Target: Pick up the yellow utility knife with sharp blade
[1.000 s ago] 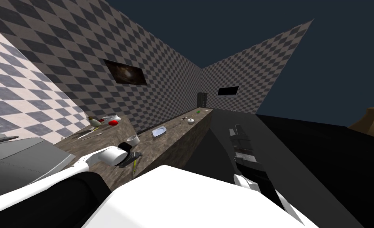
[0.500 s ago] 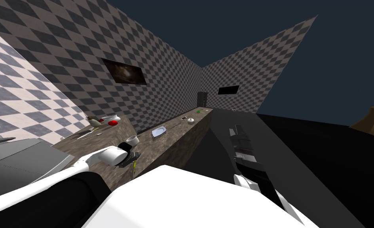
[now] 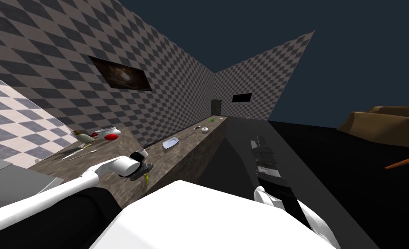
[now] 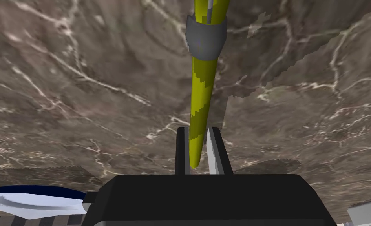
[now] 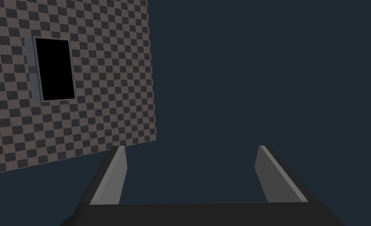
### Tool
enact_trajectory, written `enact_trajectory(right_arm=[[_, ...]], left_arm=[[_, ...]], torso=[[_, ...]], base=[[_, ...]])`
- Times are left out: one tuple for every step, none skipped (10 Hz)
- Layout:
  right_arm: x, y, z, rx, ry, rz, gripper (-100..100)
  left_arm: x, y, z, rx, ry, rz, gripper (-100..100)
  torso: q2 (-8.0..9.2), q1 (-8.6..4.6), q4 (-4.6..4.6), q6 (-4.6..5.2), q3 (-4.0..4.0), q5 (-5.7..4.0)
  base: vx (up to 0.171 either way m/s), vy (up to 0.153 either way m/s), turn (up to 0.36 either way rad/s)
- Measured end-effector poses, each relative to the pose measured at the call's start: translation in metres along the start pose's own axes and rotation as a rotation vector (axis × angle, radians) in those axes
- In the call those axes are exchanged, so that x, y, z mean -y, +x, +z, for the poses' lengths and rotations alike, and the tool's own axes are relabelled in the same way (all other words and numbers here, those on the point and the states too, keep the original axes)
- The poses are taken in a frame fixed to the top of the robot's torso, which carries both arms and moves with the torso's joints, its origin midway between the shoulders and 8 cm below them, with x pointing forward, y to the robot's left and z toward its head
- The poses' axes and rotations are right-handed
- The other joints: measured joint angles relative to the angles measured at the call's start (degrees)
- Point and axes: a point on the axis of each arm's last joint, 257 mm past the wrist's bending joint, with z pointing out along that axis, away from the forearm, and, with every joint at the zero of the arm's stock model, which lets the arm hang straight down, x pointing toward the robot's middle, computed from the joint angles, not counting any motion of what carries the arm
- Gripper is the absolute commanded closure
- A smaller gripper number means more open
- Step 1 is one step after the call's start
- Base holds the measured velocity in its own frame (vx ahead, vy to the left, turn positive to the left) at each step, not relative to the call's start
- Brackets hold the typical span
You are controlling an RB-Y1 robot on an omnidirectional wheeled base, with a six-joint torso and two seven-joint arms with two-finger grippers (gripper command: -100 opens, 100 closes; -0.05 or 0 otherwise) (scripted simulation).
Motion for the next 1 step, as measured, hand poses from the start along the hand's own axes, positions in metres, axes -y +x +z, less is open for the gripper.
enact_trajectory(right_arm=[[0.0001, -0.0001, -0.0001, 0.000, 0.000, 0.000, 0]], left_arm=[[0.0001, -0.0003, -0.0004, -0.001, -0.002, -0.004, 0]], torso=[[-0.24, 0.06, -0.05, -0.09, -0.13, 0.02]], base=[[-0.012, -0.002, 0.011]])
